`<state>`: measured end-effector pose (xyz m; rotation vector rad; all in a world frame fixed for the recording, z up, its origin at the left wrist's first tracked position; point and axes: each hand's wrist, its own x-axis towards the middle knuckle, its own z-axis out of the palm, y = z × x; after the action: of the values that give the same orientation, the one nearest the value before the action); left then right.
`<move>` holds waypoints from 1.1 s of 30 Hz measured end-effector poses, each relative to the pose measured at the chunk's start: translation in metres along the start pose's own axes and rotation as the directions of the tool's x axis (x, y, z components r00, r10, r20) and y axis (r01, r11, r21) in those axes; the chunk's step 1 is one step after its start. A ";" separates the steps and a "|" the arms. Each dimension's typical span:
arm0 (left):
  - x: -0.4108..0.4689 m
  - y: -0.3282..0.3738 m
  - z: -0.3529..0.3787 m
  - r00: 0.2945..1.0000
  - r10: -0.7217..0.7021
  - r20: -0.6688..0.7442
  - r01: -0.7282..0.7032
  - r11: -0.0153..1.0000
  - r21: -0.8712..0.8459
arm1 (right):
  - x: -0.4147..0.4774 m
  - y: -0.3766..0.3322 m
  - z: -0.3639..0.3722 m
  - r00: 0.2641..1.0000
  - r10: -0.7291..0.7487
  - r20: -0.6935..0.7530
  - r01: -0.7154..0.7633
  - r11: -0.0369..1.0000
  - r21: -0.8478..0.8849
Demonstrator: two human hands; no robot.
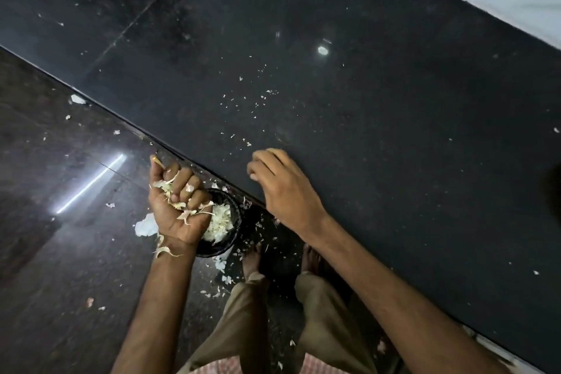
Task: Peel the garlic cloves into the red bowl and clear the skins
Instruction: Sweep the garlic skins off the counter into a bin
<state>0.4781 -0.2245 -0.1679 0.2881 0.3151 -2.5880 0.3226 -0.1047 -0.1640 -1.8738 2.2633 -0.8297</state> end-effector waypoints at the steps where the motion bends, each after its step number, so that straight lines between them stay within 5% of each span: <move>1: -0.002 -0.005 -0.002 1.000 0.007 -0.003 -0.007 1.000 -0.007 | -0.012 0.002 -0.003 1.000 0.001 0.018 -0.001 0.999 -0.038; 11: -0.028 -0.063 -0.028 0.999 0.025 0.025 -0.022 0.994 -0.103 | -0.113 0.015 -0.033 0.984 -0.116 0.133 0.160 0.906 -0.392; 17: -0.039 -0.102 -0.051 0.997 0.073 -0.011 -0.073 0.996 -0.059 | -0.138 0.012 -0.041 0.985 -0.144 -0.094 0.116 0.960 -0.254; 25: -0.055 -0.118 -0.072 0.993 0.063 -0.103 -0.065 0.998 -0.014 | -0.147 0.005 -0.044 0.904 0.204 -0.376 -0.167 0.978 0.129; 28: -0.058 -0.112 -0.074 0.980 0.066 -0.186 -0.060 0.997 0.040 | -0.138 -0.006 -0.042 0.683 0.635 -0.361 -0.394 0.736 0.550; 30: -0.060 -0.104 -0.077 0.957 0.102 -0.271 -0.053 0.982 0.181 | -0.128 -0.021 -0.030 0.546 0.800 -0.248 -0.386 0.503 0.773; 33: -0.058 -0.088 -0.088 0.937 0.120 -0.329 -0.032 0.965 0.261 | -0.109 -0.057 0.007 0.577 0.814 -0.060 -0.323 0.295 0.899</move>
<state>0.4942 -0.0989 -0.2213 0.8318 0.0889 -2.4923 0.4024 -0.0113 -0.1736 -0.2637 1.8763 -1.9199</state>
